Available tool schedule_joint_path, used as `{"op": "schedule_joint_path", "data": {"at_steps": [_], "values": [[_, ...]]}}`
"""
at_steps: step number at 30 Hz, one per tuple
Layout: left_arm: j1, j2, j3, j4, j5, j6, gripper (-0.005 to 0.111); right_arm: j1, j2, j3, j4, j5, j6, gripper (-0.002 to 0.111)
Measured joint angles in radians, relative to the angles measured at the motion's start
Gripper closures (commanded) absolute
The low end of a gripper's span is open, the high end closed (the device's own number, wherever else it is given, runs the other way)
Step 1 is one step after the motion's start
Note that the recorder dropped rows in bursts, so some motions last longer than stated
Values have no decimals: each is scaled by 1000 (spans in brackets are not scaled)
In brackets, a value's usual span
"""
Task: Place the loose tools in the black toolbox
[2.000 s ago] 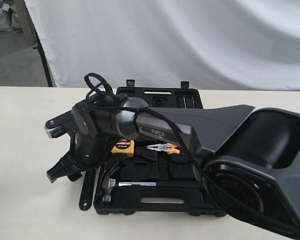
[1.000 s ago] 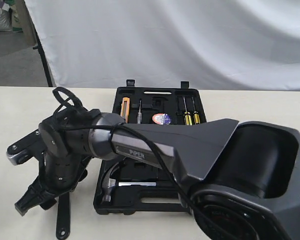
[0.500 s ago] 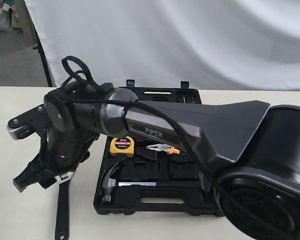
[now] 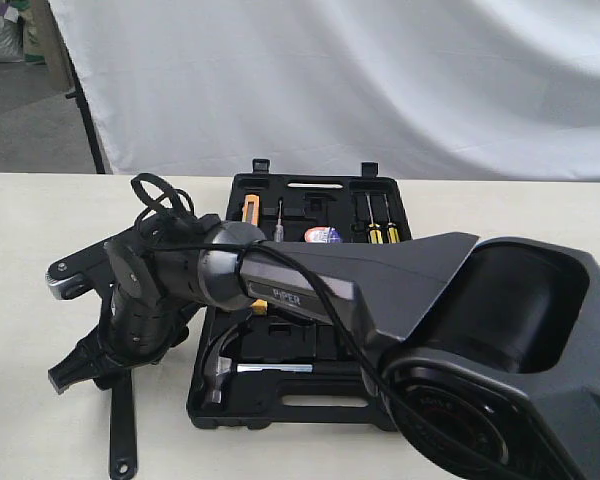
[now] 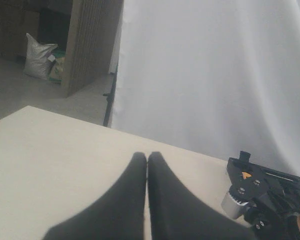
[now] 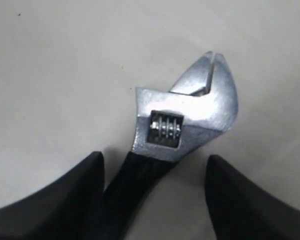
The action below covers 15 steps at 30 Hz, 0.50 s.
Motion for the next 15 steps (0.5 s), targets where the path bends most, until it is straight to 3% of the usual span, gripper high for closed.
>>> {"op": "schedule_joint_path", "data": {"at_steps": [10, 15], "values": [[0, 0, 0, 0, 0, 0, 106, 44, 2, -6, 106, 41, -200, 54], [0, 0, 0, 0, 0, 0, 106, 80, 2, -8, 151, 95, -254, 88]]}}
